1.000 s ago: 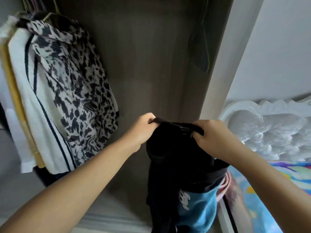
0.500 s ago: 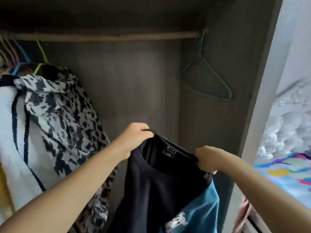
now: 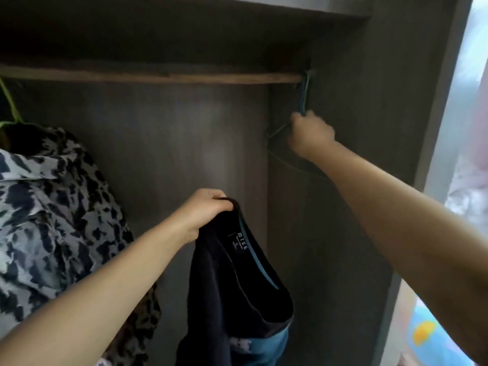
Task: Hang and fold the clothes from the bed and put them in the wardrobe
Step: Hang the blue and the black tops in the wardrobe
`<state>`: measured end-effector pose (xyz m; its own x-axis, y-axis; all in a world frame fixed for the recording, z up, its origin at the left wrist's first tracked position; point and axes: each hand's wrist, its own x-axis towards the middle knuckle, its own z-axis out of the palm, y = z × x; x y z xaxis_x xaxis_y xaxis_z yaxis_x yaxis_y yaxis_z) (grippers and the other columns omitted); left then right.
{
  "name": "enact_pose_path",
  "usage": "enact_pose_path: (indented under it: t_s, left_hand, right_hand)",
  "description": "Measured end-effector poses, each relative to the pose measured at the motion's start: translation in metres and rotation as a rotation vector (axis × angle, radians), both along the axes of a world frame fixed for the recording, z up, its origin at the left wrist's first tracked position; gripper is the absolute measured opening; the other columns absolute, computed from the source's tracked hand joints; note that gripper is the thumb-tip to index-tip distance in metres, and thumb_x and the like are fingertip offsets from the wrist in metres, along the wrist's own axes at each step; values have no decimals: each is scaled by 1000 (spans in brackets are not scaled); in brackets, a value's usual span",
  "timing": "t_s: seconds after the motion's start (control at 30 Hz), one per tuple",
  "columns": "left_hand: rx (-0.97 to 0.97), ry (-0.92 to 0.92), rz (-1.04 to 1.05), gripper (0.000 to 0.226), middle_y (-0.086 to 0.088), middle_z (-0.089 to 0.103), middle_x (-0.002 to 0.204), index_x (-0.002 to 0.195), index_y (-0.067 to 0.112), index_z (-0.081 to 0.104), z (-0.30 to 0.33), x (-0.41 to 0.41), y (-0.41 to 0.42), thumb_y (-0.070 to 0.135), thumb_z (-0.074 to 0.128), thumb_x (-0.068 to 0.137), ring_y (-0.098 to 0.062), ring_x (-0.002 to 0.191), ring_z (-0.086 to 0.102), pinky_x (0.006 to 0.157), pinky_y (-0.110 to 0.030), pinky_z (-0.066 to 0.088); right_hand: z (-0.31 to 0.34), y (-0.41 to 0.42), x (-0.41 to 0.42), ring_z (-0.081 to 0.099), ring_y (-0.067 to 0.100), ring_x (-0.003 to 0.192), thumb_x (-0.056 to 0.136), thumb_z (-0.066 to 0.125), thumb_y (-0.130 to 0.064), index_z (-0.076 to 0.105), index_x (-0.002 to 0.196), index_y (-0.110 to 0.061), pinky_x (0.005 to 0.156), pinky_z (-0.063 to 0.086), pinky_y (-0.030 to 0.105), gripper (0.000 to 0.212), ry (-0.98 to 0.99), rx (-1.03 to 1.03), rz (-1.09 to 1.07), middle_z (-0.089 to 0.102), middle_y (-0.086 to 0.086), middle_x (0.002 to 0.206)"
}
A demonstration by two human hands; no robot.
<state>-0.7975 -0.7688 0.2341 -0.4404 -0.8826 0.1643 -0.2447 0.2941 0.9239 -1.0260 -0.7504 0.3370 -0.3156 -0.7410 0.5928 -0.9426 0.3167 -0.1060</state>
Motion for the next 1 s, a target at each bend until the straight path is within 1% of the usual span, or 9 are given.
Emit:
enact_pose_path:
  t_s: [0.13, 0.3, 0.5, 0.6, 0.7, 0.77, 0.8, 0.87, 1.0]
  left_hand:
    - [21, 61, 36, 40, 3, 50, 45, 48, 20, 55, 5, 4, -19, 1, 57, 83, -10, 39, 48, 41, -15, 35]
    - [47, 122, 61, 32, -2, 53, 50, 55, 15, 56, 7, 4, -33, 0, 57, 83, -14, 43, 50, 44, -19, 38]
    - [78, 128, 36, 28, -4, 57, 53, 58, 15, 59, 2, -3, -38, 1, 59, 82, -15, 45, 54, 46, -20, 42]
    - [101, 119, 21, 29, -3, 56, 52, 57, 15, 58, -10, -4, -37, 1, 58, 82, -15, 45, 53, 47, -21, 42]
    - [180, 102, 16, 34, -3, 54, 50, 54, 16, 58, -26, 2, -35, 0, 57, 84, -14, 42, 52, 45, -18, 41]
    - [249, 75, 22, 24, -6, 57, 54, 63, 12, 60, -35, 6, -30, 2, 58, 84, -17, 46, 56, 50, -20, 44]
    - [295, 67, 28, 16, -9, 59, 58, 69, 8, 62, -39, 7, -28, 4, 59, 85, -21, 51, 58, 55, -24, 47]
    - [394, 52, 38, 11, -12, 61, 63, 77, 3, 63, -43, 10, -22, 9, 59, 86, -26, 58, 60, 62, -31, 50]
    - [459, -87, 22, 10, -13, 61, 72, 87, 2, 61, -55, 26, -10, 11, 57, 88, -28, 61, 60, 63, -35, 52]
  right_hand:
    - [11, -35, -32, 38, 38, 129, 95, 49, -11, 34, 142, -10, 94, 40, 46, 49, 167, 105, -205, 36, 21, 141]
    - [5, -51, -60, 58, 38, 114, 96, 39, -1, 48, 129, -1, 87, 47, 42, 35, 286, 29, -204, 58, 21, 126]
    - [8, -53, -61, 60, 46, 105, 92, 35, 7, 45, 122, 4, 82, 49, 48, 32, 184, -122, -106, 61, 29, 114]
    - [-12, -46, -51, 61, 46, 98, 94, 33, 0, 42, 123, 0, 74, 45, 45, 30, -38, -253, -53, 62, 31, 106]
    - [-73, -27, -35, 62, 41, 82, 97, 40, -9, 43, 124, -4, 65, 45, 41, 28, -377, -445, 162, 63, 28, 95]
    - [-119, -7, -17, 56, 27, 59, 98, 48, -12, 46, 117, -12, 47, 47, 32, 20, -786, -531, 392, 58, 16, 78]
    - [-137, 4, -8, 47, 16, 47, 98, 51, -16, 47, 111, -16, 36, 39, 23, 13, -1033, -546, 496, 50, 9, 67]
    - [-158, 27, 9, 27, 5, 36, 99, 50, -32, 55, 102, -16, 33, 20, 13, 17, -1401, -526, 592, 31, -5, 52]
    - [-157, 77, 42, 15, 2, 34, 99, 46, -39, 68, 87, -14, 35, 12, 12, 36, -1541, -609, 637, 16, -12, 43]
